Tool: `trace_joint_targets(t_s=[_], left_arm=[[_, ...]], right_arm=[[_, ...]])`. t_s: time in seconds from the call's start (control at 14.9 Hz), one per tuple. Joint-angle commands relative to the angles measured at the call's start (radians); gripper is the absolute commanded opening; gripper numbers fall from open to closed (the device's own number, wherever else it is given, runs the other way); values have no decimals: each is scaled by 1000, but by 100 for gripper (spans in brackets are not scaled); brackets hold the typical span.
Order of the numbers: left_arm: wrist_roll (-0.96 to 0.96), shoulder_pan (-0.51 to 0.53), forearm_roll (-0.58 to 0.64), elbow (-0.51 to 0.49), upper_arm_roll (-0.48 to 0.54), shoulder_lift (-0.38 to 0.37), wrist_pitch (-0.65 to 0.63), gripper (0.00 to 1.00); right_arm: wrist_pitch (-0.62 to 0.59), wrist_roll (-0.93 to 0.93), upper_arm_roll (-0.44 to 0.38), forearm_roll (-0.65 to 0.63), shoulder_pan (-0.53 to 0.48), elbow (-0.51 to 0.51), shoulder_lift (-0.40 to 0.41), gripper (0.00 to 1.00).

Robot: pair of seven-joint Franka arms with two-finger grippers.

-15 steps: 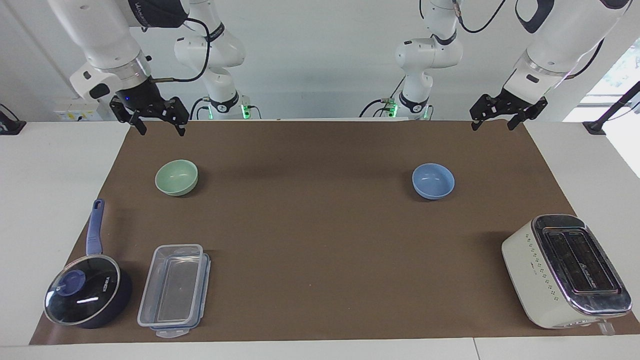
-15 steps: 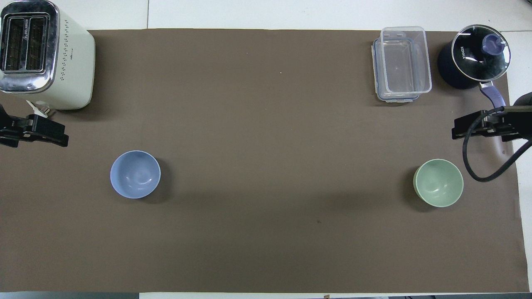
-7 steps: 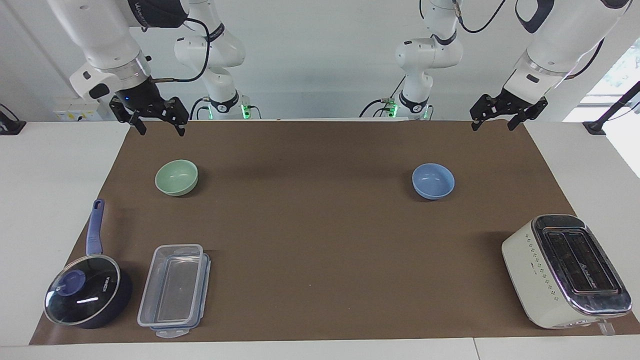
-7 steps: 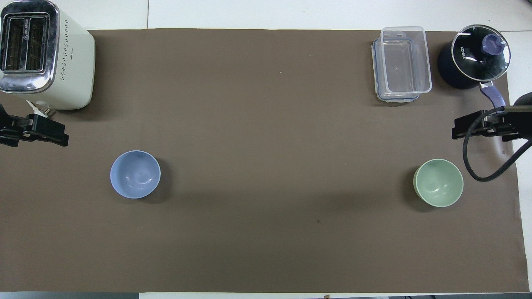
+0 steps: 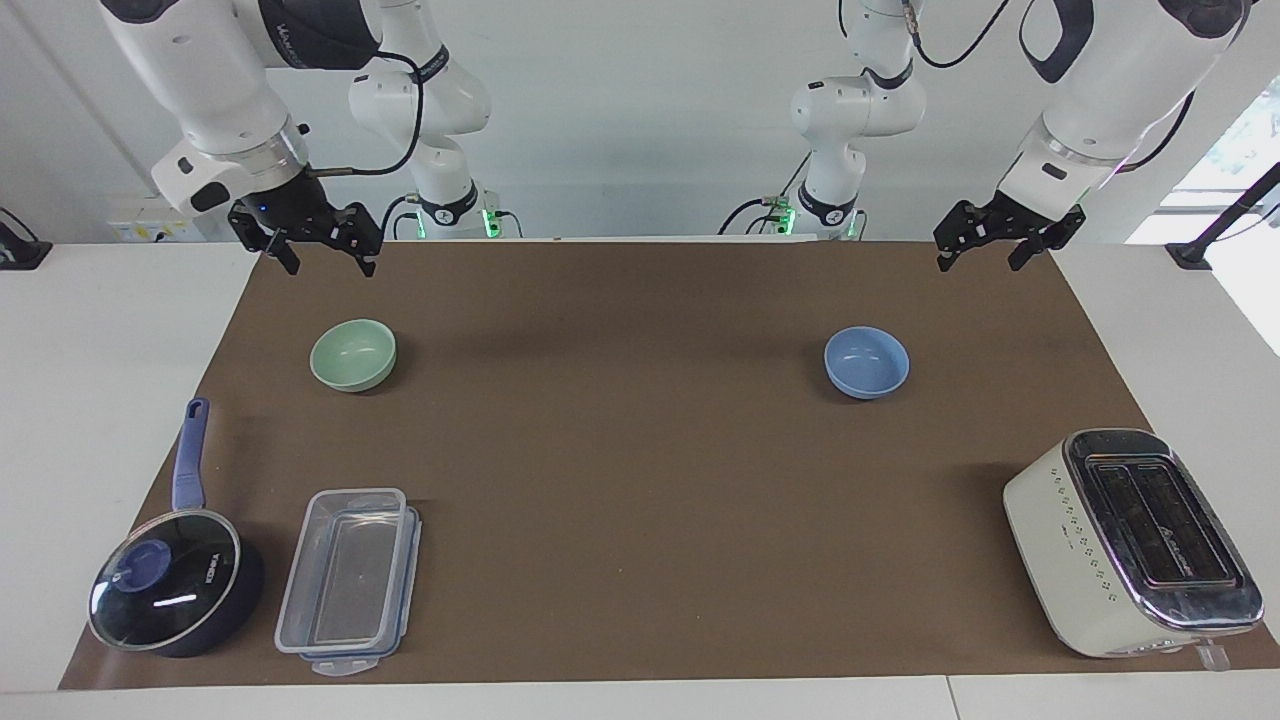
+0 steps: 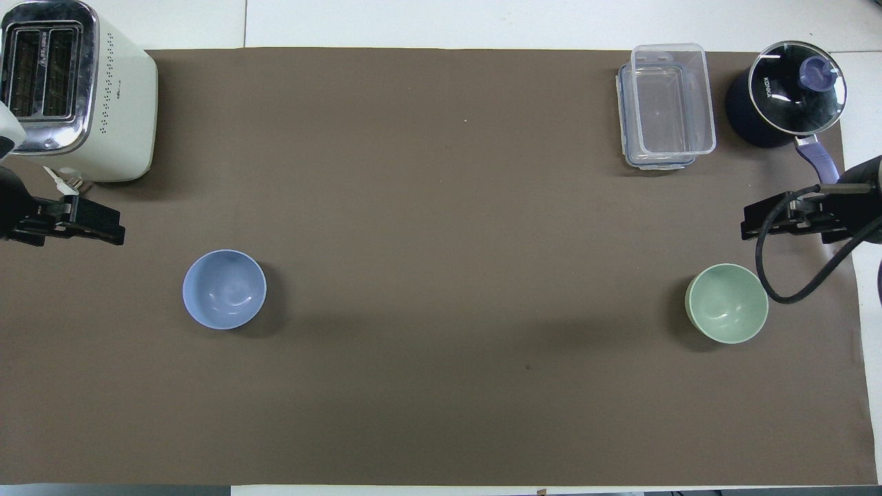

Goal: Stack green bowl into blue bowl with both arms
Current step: 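Reach the left gripper to the blue bowl while the right gripper reaches the green bowl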

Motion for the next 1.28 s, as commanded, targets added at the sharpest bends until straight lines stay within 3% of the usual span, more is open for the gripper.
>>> trace_joint_targets(t_s=[0.0, 0.2, 0.54, 0.74, 1.21], left_arm=[[16, 13, 23, -250, -1, -86, 183, 100], [127, 53, 23, -410, -1, -82, 335, 100], [162, 56, 24, -649, -1, -50, 641, 98], [164, 45, 24, -662, -1, -18, 666, 93], [193, 42, 26, -664, -4, -20, 640, 88]], right_arm=[[112, -25, 6, 9, -20, -157, -81, 100], [301, -58, 3, 9, -57, -401, -187, 100], [486, -140, 2, 9, -135, -656, -266, 100], [587, -204, 2, 9, -180, -722, -234, 100], [779, -371, 2, 9, -298, -842, -168, 100]])
